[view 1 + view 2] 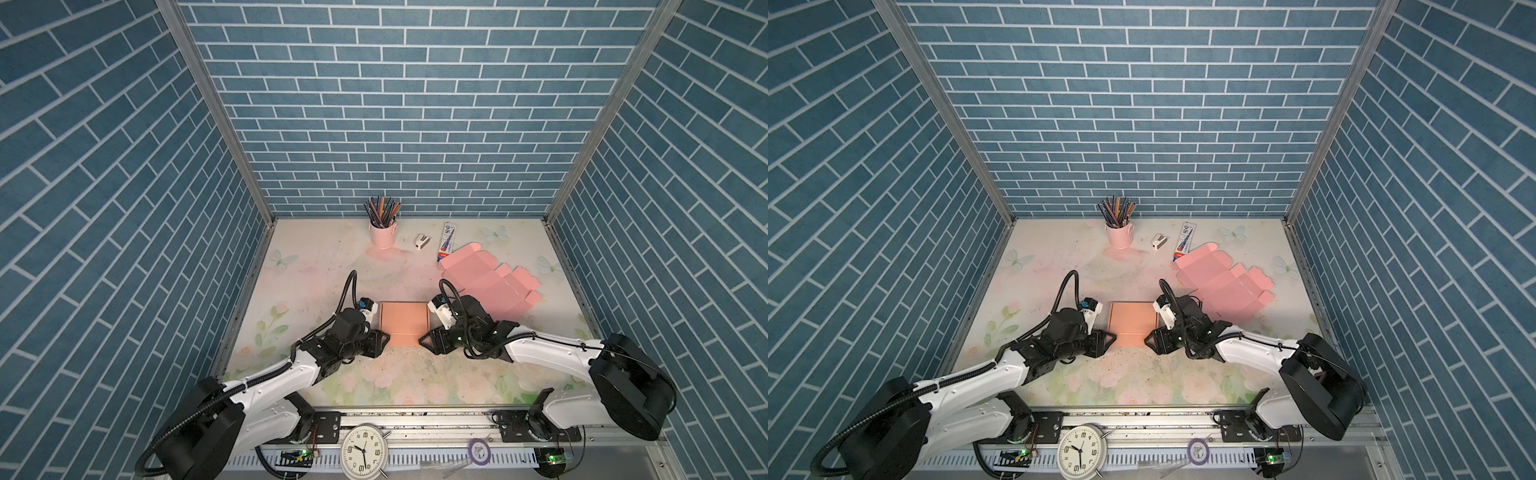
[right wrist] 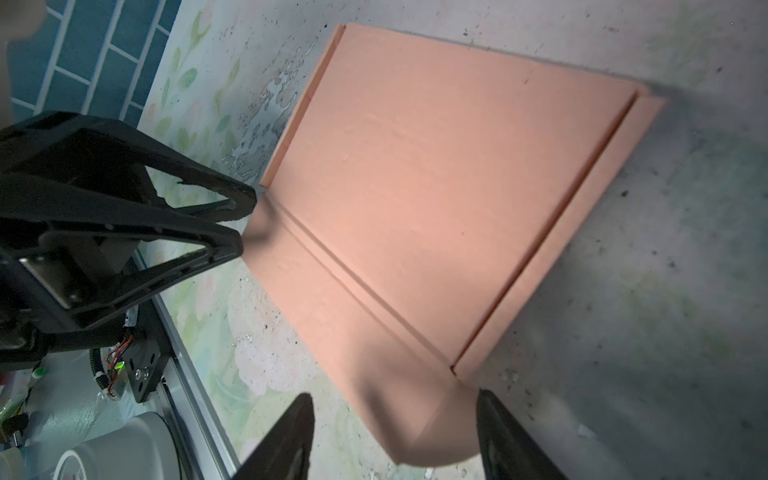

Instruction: Fold the paper box

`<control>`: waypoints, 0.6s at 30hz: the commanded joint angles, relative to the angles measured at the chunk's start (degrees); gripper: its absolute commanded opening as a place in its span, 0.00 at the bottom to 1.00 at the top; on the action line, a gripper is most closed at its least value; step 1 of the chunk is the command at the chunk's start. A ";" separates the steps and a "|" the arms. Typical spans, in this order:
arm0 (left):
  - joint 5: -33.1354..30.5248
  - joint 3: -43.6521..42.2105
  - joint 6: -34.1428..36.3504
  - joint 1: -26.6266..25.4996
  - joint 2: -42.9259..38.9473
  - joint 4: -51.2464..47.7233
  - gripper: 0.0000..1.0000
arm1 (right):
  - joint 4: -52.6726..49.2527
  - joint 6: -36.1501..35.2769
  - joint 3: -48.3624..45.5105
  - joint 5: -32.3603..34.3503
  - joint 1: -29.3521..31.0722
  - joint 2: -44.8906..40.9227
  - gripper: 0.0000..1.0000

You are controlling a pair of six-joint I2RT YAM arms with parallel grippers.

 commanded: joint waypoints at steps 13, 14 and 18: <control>-0.04 -1.85 -2.89 -2.53 -0.35 3.97 0.48 | 2.96 2.38 -0.05 -1.50 1.42 1.98 0.63; -0.25 -1.82 -2.92 -2.76 -0.67 3.92 0.48 | 3.01 2.38 -0.10 -1.58 1.39 1.85 0.62; -1.21 -1.68 -2.85 -2.84 -1.25 3.40 0.47 | 2.78 2.16 0.02 -1.03 1.43 2.17 0.59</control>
